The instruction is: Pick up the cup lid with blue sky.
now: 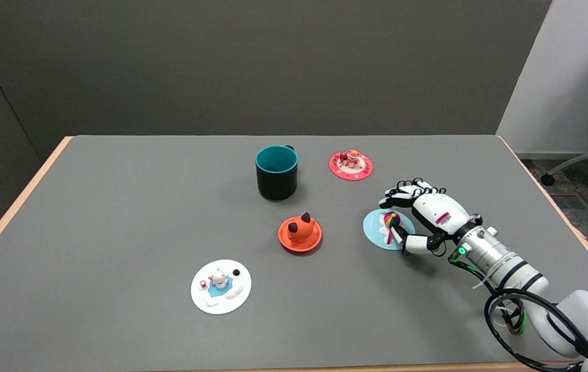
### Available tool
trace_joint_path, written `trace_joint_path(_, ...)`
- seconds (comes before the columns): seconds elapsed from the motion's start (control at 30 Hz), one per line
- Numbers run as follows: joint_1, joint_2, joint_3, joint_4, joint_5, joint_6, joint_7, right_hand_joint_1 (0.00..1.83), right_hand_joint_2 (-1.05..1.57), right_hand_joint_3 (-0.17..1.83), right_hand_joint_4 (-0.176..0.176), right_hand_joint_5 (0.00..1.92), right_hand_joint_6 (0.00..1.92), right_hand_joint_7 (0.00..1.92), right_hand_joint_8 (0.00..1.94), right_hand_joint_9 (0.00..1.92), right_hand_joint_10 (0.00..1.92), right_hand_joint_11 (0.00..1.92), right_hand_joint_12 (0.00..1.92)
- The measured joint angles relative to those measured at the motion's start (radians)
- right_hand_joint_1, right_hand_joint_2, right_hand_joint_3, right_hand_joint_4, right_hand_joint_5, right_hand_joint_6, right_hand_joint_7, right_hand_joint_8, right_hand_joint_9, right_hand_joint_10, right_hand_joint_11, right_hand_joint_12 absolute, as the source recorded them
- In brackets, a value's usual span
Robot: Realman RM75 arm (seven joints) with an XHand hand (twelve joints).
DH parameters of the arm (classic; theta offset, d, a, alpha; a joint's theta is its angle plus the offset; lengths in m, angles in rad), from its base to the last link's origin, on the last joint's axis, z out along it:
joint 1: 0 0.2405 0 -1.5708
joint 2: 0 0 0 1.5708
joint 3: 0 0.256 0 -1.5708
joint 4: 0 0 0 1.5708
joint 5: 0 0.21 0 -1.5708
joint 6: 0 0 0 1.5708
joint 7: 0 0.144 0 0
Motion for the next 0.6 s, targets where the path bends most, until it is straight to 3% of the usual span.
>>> trace_joint_path(0.03, 0.000, 0.000, -0.001, 0.000, 0.000, 0.000, 0.000, 1.01, 0.95, 0.64, -0.048, 0.50, 0.45, 0.23, 0.50, 0.20, 0.74, 0.00, 1.23)
trace_joint_path(0.1, 0.001, -0.001, -0.002, 0.000, 0.000, 0.000, 0.000, 1.02, 0.85, 0.83, -0.036, 0.45, 0.55, 0.21, 0.54, 0.19, 0.72, 0.00, 1.28)
trace_joint_path(0.6, 0.001, -0.004, -0.001, 0.001, 0.003, 0.002, 0.001, 1.02, 0.88, 0.83, -0.017, 0.38, 0.65, 0.15, 0.58, 0.16, 0.76, 0.00, 1.32)
